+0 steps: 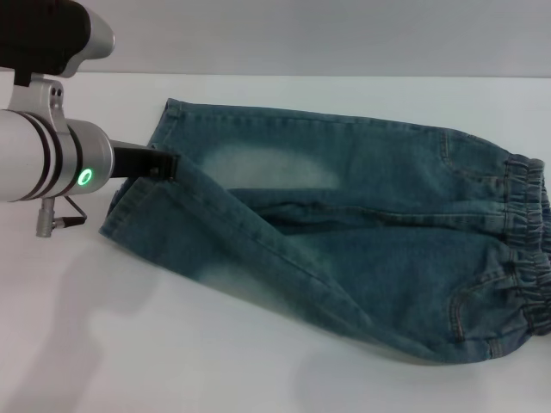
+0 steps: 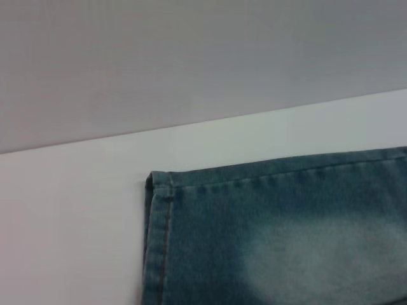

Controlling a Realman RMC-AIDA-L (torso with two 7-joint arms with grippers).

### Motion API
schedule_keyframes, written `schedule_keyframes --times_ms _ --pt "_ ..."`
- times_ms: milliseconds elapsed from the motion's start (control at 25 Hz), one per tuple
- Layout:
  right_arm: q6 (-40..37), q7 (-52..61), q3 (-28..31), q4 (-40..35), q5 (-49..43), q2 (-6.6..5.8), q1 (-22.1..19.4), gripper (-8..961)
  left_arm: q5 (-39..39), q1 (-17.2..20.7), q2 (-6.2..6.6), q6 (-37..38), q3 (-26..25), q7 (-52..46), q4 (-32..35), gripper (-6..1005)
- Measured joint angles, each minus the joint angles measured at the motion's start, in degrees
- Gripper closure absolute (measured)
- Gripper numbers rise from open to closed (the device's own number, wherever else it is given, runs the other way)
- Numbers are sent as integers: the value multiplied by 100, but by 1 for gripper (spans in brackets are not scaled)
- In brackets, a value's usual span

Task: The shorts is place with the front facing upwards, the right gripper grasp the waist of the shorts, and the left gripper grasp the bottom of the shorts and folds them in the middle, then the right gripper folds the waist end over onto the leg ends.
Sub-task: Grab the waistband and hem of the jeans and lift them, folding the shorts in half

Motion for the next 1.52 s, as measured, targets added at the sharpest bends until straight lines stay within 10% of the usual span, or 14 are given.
schedule_keyframes --times_ms 1520 --pt "376 158 229 246 -526 -22 304 459 -174 33 -1 30 -52 57 23 932"
